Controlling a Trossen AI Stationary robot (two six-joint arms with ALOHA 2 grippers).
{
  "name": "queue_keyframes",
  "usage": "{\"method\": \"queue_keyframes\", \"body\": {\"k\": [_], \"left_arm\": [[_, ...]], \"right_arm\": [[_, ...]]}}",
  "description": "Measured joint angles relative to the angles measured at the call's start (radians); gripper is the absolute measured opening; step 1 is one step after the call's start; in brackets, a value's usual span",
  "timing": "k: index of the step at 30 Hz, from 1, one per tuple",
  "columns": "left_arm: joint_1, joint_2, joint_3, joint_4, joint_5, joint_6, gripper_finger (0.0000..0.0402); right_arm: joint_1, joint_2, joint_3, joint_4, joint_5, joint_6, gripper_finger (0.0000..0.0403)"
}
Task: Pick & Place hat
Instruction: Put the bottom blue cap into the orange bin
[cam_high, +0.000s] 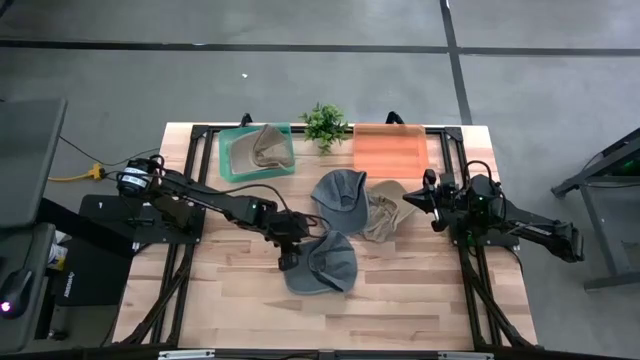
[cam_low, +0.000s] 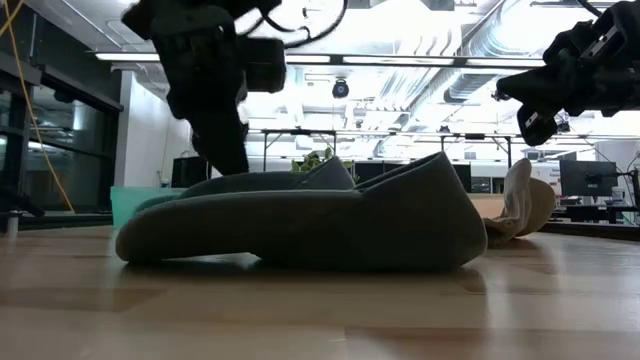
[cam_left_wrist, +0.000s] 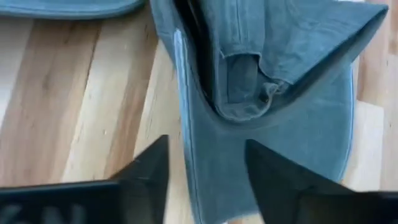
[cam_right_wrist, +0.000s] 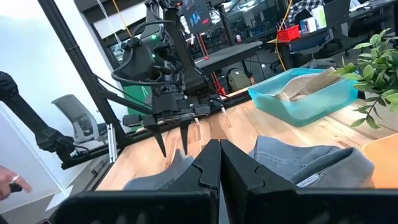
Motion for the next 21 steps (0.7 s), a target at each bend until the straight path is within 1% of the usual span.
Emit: {"method": "queue_keyframes", "body": {"k": [2, 5, 9, 13, 15, 17, 19, 21], "left_arm": [[0.001, 0.038, -0.001, 0.015, 0.036, -0.002, 0.0212], [0.0, 0.074, -0.002, 0.041, 0.083, -0.015, 0.0238], [0.0, 0.127, -0.004, 0.064, 0.081, -0.078, 0.0247], [0.001, 0.132, 0.0, 0.091, 0.092, -0.108, 0.0242], [0.001, 0.134, -0.001, 0.099, 0.103, -0.117, 0.0223], [0.001, 0.134, -0.001, 0.102, 0.113, -0.124, 0.0186], [0.009, 0.134, -0.001, 0.096, 0.13, -0.124, 0.013], [0.014, 0.134, -0.001, 0.093, 0.139, -0.125, 0.0056]], "right_arm": [[0.0, 0.0, 0.0, -0.001, 0.0, 0.0, 0.0], [0.0, 0.002, 0.0, -0.002, -0.001, 0.0, 0.0], [0.0, 0.014, 0.0, -0.003, -0.002, 0.0, 0.0], [0.0, 0.03, 0.0, -0.003, -0.002, 0.0, 0.0], [0.0, 0.038, 0.0, -0.003, -0.003, 0.0, 0.0], [0.0, 0.046, 0.0, -0.003, -0.003, 0.0, 0.0], [0.0, 0.053, 0.0, -0.003, -0.003, 0.0, 0.0], [0.0, 0.054, 0.0, -0.003, -0.002, 0.0, 0.0]]}}
